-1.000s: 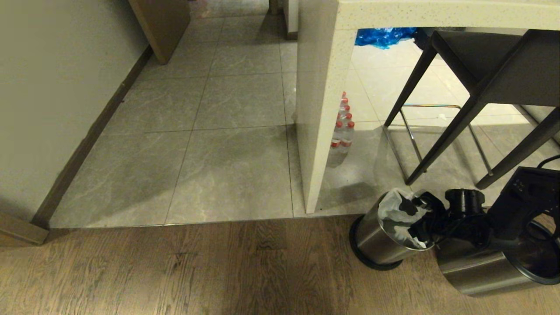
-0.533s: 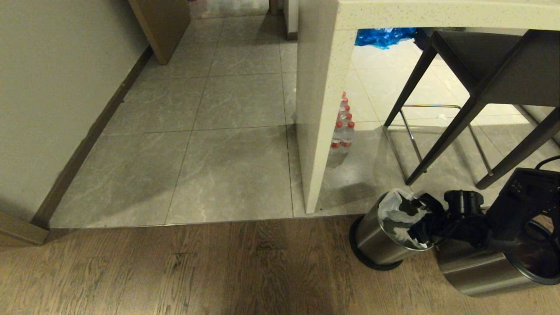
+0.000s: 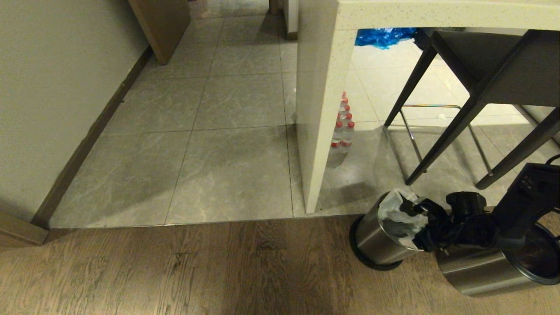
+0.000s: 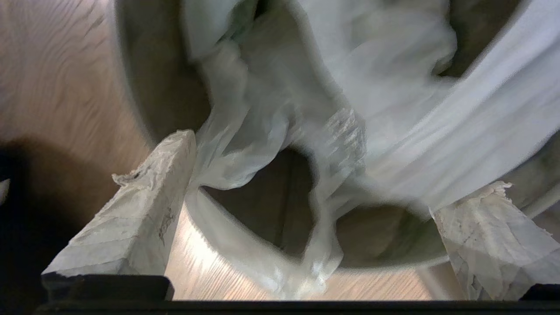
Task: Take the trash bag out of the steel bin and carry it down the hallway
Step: Pick up the trash bag
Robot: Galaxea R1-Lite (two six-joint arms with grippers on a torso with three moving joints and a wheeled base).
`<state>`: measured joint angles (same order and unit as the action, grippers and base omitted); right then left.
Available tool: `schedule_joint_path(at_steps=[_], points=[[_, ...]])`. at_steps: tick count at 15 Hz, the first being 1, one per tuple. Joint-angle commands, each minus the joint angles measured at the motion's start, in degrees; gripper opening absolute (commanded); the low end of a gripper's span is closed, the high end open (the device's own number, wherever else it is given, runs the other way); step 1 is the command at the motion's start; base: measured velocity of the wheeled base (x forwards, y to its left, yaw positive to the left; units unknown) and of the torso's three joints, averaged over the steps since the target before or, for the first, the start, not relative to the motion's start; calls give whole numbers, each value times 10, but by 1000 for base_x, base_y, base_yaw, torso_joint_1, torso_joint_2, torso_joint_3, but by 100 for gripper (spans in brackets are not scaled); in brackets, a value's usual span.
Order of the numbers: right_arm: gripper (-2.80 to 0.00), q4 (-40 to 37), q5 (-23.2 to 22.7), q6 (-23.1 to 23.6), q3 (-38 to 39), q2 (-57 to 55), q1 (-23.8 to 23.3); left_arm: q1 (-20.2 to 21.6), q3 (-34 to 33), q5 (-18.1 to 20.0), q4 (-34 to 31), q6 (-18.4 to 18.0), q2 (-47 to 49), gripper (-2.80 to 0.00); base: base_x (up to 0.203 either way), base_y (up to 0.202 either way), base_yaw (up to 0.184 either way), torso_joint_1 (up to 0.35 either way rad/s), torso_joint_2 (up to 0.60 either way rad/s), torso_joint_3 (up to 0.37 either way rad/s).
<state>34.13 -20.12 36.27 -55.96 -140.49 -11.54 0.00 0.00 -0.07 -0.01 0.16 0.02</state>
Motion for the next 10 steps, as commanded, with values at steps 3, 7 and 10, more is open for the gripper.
schedule_joint_path(at_steps=[3,7,10], points=[[0,-10,-8,-2,22,35,0,0,0,0,0,0,0,-280,0,0,0,0,0,0],[0,-12,-6,5,63,81,-7,0,0,0,0,0,0,-280,0,0,0,0,0,0],[0,-12,15,18,78,87,-15,0,0,0,0,0,0,-280,0,0,0,0,0,0]])
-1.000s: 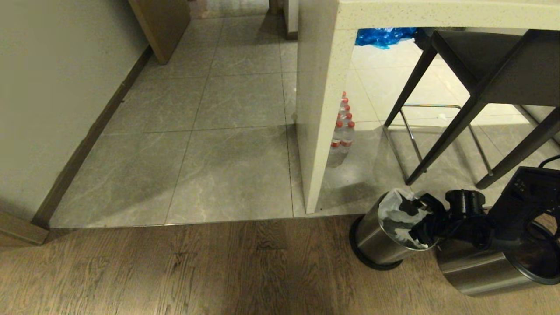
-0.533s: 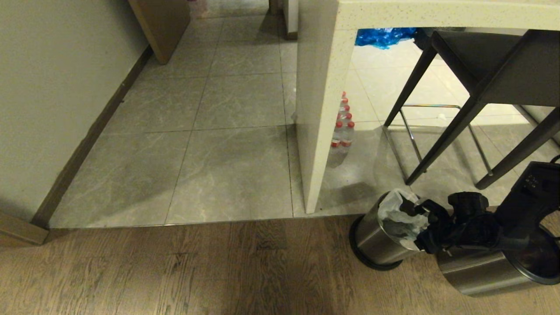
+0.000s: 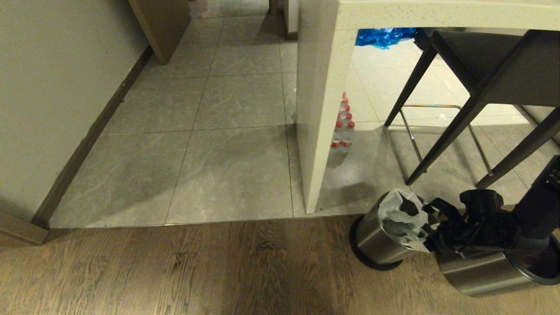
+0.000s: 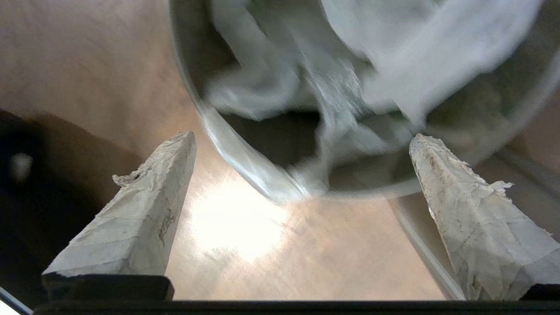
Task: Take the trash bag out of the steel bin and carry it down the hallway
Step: Pick up the trash bag
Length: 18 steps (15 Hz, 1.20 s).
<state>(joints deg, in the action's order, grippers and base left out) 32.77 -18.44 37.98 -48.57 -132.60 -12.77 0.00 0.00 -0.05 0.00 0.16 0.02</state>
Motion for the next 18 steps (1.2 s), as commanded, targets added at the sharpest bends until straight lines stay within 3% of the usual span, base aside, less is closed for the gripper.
schedule_joint_path(at_steps=[1,9,18], points=[[0,2,11,11,3,4,-3,0,0,0,0,0,0,-280,0,0,0,0,0,0],[0,-19,34,58,2,-9,-6,0,0,0,0,0,0,-280,0,0,0,0,0,0],[0,22,47,67,-21,-31,-6,0,0,0,0,0,0,-280,0,0,0,0,0,0]])
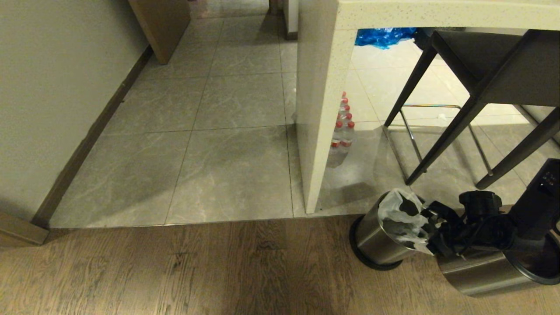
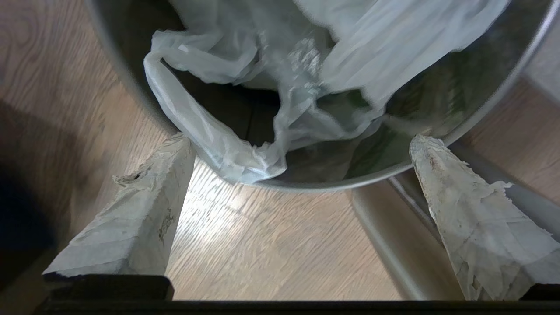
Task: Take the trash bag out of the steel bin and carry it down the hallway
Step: Pick up the trash bag
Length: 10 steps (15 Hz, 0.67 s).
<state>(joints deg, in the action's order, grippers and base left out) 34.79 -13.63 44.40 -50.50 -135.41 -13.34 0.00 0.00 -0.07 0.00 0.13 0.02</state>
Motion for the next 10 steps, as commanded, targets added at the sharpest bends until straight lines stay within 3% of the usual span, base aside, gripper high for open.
schedule_joint_path(at_steps=[1,10], points=[[0,6,-2,2,-2,-5,0,0,0,0,0,0,0,-280,0,0,0,0,0,0],[0,17,-18,-6,-27,-38,2,0,0,0,0,0,0,-280,0,0,0,0,0,0]])
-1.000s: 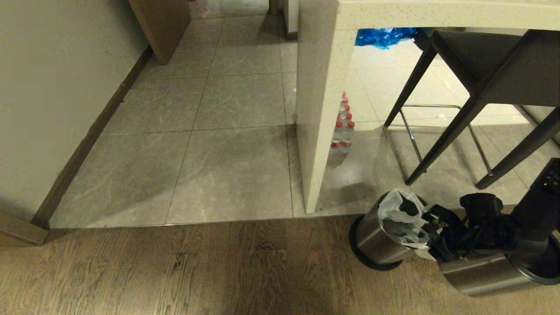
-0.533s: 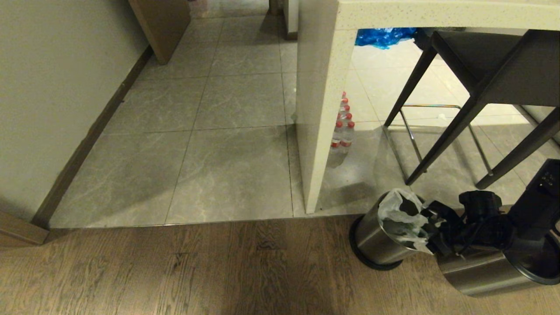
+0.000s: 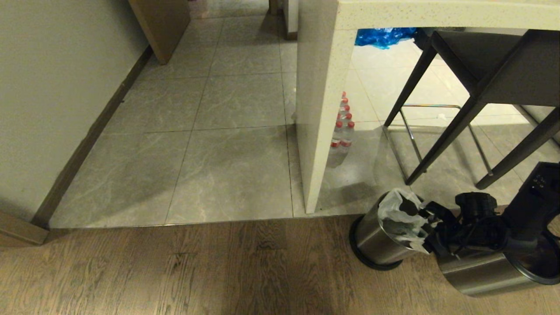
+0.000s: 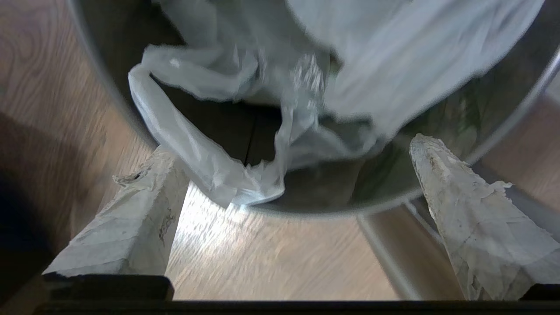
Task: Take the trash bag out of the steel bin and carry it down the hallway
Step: Pick up the trash bag
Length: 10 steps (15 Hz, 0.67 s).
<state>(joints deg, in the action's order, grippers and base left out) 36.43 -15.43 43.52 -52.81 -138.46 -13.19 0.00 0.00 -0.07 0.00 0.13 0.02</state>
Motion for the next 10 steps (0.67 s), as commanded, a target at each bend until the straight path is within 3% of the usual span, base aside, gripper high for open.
schedule_joint_path(at_steps=[1,7,10], points=[[0,8,-4,2,-8,-12,1,0,0,0,0,0,0,-280,0,0,0,0,0,0],[0,37,-18,-3,-23,-28,5,0,0,0,0,0,0,-280,0,0,0,0,0,0],[0,46,-32,-37,-34,-41,6,0,0,0,0,0,0,-280,0,0,0,0,0,0]])
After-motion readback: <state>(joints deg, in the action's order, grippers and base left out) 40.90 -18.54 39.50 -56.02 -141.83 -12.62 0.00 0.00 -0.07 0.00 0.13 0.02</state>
